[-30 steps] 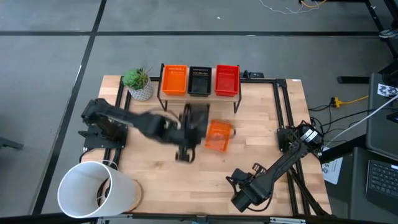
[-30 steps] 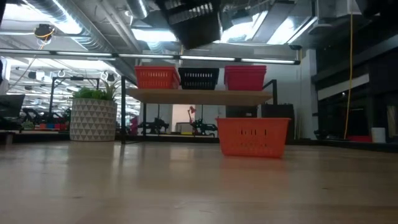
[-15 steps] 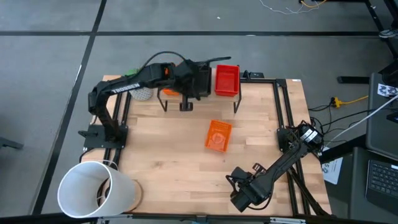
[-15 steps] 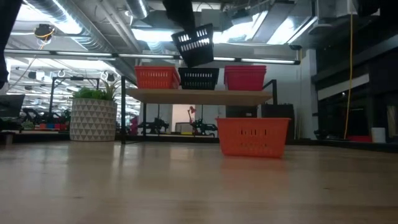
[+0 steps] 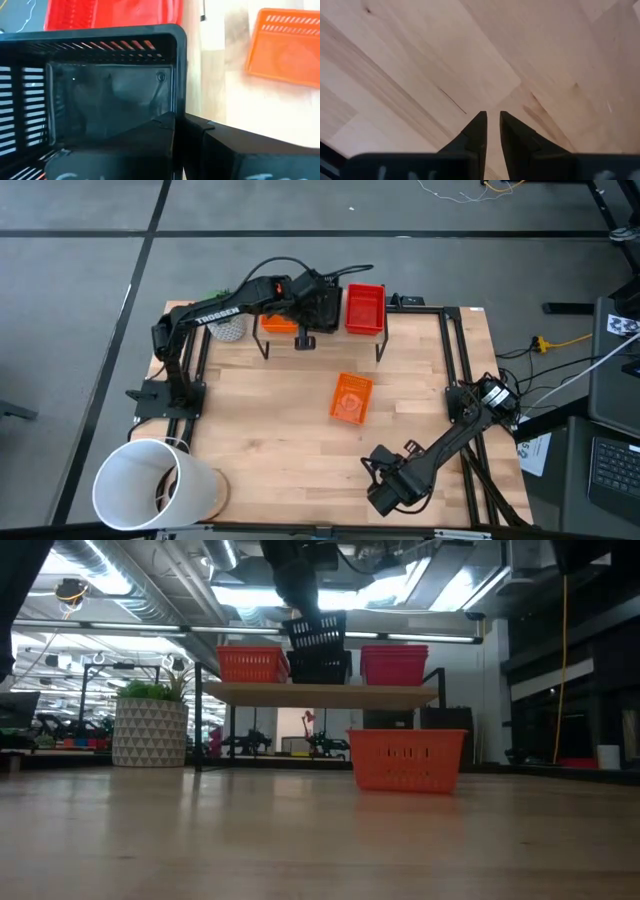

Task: Stack baskets on shelf by color
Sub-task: Stack the black bin on top of the black bin on the shelf

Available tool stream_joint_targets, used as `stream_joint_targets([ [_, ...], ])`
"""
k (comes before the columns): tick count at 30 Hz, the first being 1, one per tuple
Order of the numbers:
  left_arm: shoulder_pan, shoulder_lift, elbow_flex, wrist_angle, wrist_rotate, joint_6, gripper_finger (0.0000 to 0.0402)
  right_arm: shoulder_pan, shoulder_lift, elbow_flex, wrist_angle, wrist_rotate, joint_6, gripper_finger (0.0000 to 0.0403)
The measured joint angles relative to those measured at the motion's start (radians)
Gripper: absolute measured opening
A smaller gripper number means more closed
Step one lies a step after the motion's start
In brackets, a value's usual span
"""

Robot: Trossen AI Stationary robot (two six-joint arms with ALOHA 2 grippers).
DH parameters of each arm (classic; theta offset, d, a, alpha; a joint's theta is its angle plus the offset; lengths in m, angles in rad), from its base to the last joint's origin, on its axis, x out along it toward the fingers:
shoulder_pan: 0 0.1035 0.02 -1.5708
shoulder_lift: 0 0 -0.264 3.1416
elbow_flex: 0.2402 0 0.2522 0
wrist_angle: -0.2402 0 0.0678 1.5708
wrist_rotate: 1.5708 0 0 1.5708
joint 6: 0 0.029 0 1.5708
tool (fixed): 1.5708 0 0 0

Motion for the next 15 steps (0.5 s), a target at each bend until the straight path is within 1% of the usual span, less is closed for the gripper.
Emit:
stream_joint_targets([
  [5, 0.008, 0.000, 0.000, 0.003, 0.012, 0.052, 0.0000, 0.000, 0.000, 0.000, 0.000, 0.000, 0.000, 0.0053],
  [15, 0.016, 0.010, 0.000, -0.001, 0.023, 0.055, 0.0000, 0.000, 0.000, 0.000, 0.002, 0.000, -0.001, 0.0053],
])
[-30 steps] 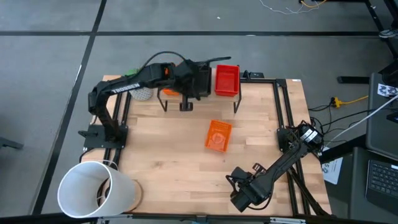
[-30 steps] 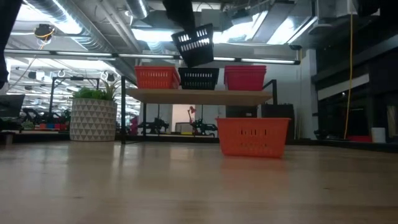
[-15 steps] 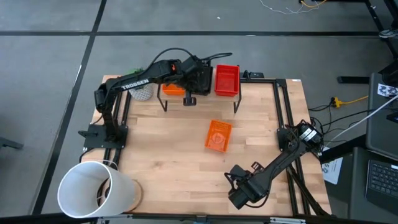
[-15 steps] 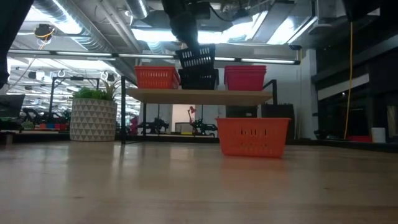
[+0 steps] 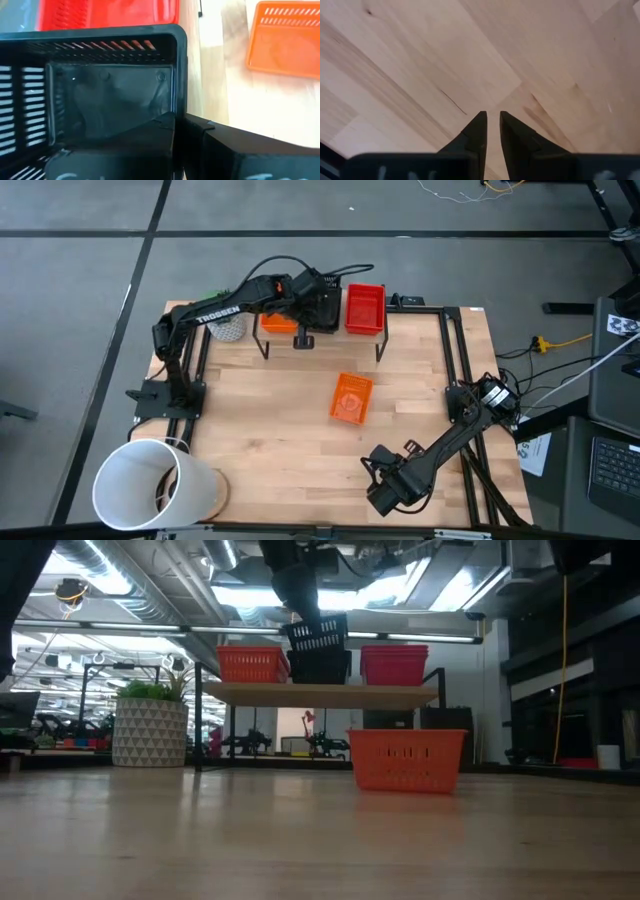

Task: Stack baskets on shelf by color
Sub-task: Stack the black bin on top of the black bin on the shelf, then stack the orange bin on top of the orange bin on the shelf

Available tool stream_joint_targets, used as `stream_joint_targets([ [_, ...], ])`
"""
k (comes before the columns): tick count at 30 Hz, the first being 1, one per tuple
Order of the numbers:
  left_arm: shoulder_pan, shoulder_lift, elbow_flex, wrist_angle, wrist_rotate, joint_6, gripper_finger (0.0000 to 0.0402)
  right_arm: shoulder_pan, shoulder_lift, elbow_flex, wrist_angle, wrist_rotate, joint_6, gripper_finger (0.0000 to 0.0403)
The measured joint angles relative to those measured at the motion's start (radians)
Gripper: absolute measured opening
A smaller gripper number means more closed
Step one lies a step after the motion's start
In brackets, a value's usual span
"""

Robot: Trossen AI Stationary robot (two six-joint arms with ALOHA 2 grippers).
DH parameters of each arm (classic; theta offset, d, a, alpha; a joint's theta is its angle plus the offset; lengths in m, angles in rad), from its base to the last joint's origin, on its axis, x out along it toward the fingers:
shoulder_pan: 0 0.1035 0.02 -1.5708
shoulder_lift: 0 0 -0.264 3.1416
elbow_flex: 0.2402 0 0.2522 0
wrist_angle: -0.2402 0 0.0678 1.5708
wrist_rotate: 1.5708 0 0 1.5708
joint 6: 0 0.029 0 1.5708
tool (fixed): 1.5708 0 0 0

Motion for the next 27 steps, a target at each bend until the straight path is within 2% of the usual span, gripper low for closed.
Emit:
stream_joint_targets([
  [7, 0.002, 0.018, -0.001, -0.012, -0.003, 0.001, 0.0007, 0.000, 0.000, 0.000, 0.014, 0.000, 0.000, 0.0053],
  [19, -0.006, 0.017, -0.001, -0.007, -0.048, 0.000, 0.0099, 0.000, 0.000, 0.000, 0.022, 0.000, -0.001, 0.0053],
  [27, -0.053, 0.008, 0.068, -0.025, -0.146, 0.000, 0.0108, 0.000, 0.000, 0.000, 0.029, -0.005, -0.001, 0.0053],
])
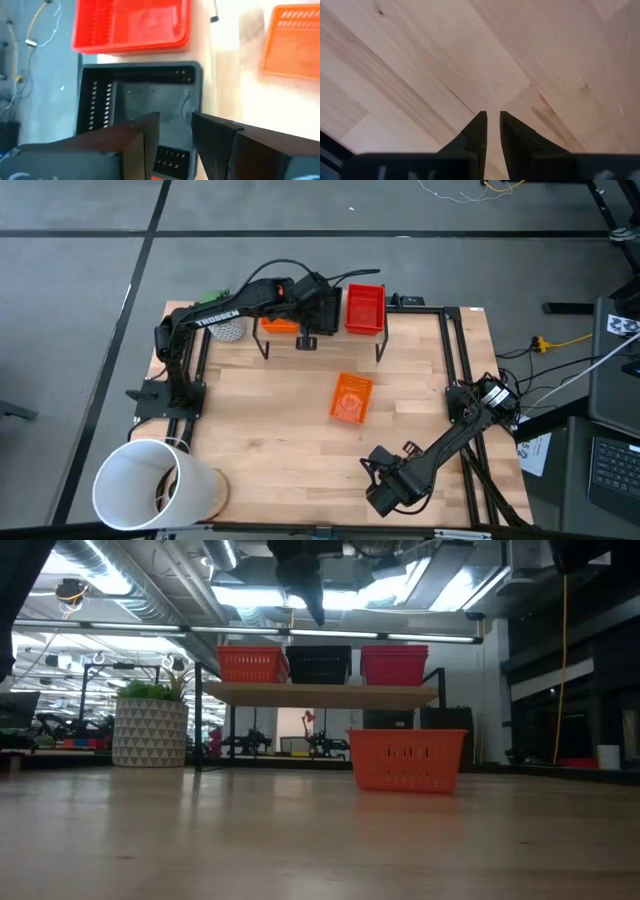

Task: Stack baskets on shelf by color
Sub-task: Stack the orange bin on top of the orange bin on the shelf

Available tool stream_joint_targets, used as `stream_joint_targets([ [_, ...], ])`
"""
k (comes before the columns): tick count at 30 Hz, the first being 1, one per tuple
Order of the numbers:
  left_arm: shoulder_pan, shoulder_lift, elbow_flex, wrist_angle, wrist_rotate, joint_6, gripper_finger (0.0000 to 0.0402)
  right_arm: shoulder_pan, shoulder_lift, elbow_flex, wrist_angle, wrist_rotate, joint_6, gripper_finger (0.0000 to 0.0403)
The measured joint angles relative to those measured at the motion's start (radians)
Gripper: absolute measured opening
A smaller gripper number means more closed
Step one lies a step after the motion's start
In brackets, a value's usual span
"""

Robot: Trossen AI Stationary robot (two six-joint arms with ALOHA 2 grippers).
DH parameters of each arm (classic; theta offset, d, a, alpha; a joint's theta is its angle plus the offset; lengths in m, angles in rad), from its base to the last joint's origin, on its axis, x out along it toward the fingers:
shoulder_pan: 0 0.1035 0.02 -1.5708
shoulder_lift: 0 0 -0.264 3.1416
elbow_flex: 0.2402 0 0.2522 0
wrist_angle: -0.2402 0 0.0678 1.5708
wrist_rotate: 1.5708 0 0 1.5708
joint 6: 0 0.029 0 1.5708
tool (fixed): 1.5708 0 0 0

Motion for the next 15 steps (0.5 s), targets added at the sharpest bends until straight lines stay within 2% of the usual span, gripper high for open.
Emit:
stream_joint_targets([
  [9, 0.028, 0.002, -0.039, -0.011, 0.002, -0.051, 0.0108, 0.000, 0.000, 0.000, 0.021, -0.002, 0.000, 0.0053],
  [15, 0.002, 0.002, -0.041, -0.009, -0.007, -0.069, 0.0108, 0.000, 0.000, 0.000, 0.022, 0.003, -0.001, 0.0053],
])
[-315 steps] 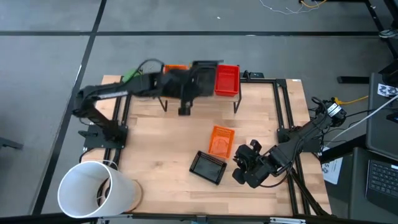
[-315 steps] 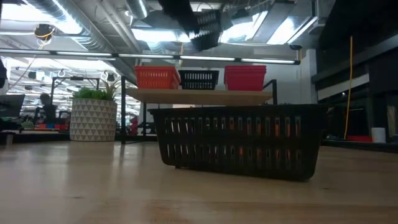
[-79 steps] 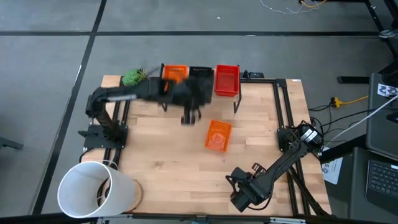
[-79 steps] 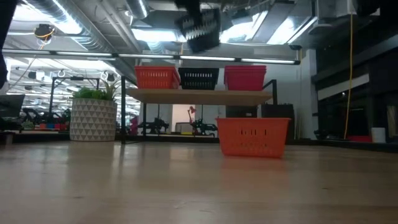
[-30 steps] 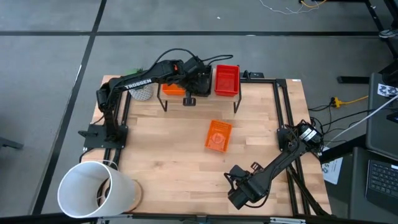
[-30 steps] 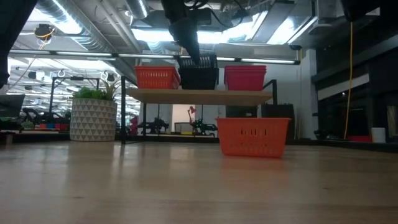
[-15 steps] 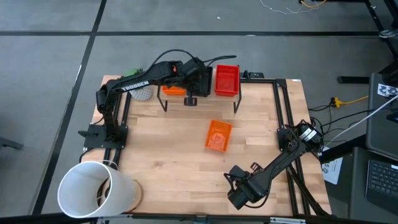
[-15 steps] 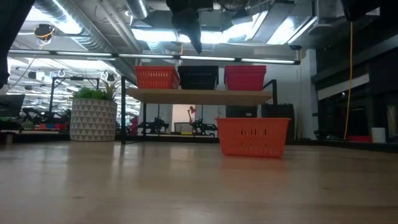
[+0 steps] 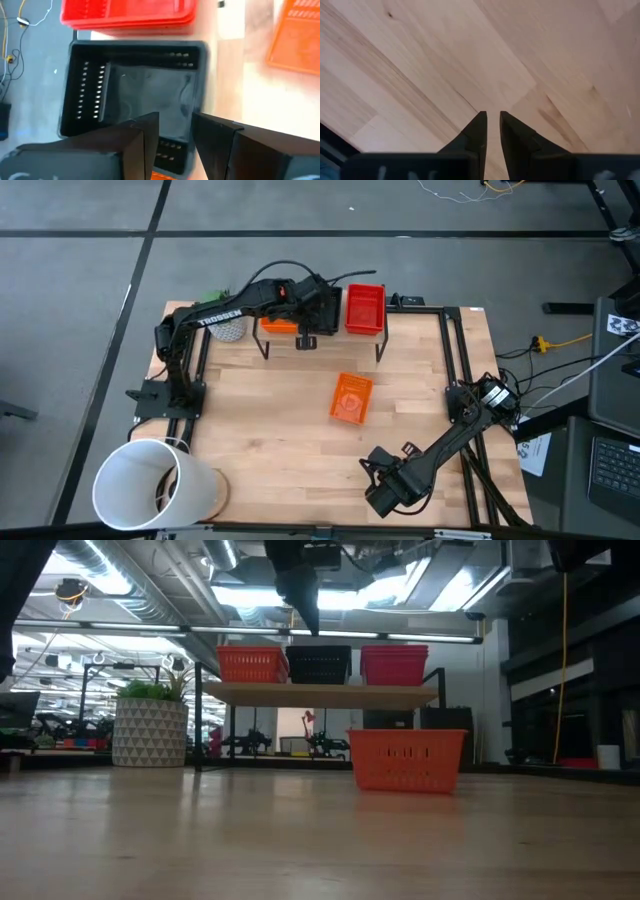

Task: Stack baskets on shelf by color
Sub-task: Stack the orange bin on top of the orange bin on the shelf

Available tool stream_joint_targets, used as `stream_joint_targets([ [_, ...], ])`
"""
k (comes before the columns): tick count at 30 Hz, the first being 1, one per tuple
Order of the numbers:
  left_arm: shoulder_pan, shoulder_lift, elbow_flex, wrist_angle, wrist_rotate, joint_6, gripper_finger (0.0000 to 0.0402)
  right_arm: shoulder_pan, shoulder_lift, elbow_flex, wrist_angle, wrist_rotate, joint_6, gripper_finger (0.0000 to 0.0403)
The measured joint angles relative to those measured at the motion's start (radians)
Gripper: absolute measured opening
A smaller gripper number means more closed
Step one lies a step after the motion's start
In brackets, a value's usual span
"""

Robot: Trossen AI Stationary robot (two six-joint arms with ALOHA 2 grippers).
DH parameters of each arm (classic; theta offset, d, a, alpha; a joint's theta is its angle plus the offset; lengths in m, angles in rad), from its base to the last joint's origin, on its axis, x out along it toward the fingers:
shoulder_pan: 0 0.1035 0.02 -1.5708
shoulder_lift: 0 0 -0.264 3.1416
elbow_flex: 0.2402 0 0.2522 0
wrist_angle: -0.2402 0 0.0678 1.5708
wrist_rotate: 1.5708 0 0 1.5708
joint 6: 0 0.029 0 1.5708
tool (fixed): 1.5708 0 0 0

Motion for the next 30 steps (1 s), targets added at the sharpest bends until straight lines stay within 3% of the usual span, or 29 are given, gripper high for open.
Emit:
stream_joint_targets([
  [9, -0.137, -0.043, 0.208, -0.207, -0.033, -0.015, 0.0108, -0.023, 0.000, 0.000, -0.013, 0.110, -0.081, 0.0053],
  [17, -0.121, -0.046, 0.406, -0.579, -0.036, -0.018, 0.0108, -0.103, 0.000, 0.001, -0.001, 0.327, -0.257, 0.0053],
  [20, -0.098, -0.071, 0.400, -0.564, -0.025, -0.029, 0.0106, -0.153, 0.000, 0.001, 0.012, 0.331, -0.334, 0.0053],
  [24, -0.068, -0.116, 0.405, -0.568, -0.030, -0.102, 0.0108, -0.226, 0.000, 0.002, 0.057, 0.237, -0.440, 0.0053],
  [30, -0.031, -0.156, 0.400, -0.568, 0.034, -0.251, 0.0106, -0.303, -0.009, 0.002, 0.068, 0.254, -0.622, 0.0053],
])
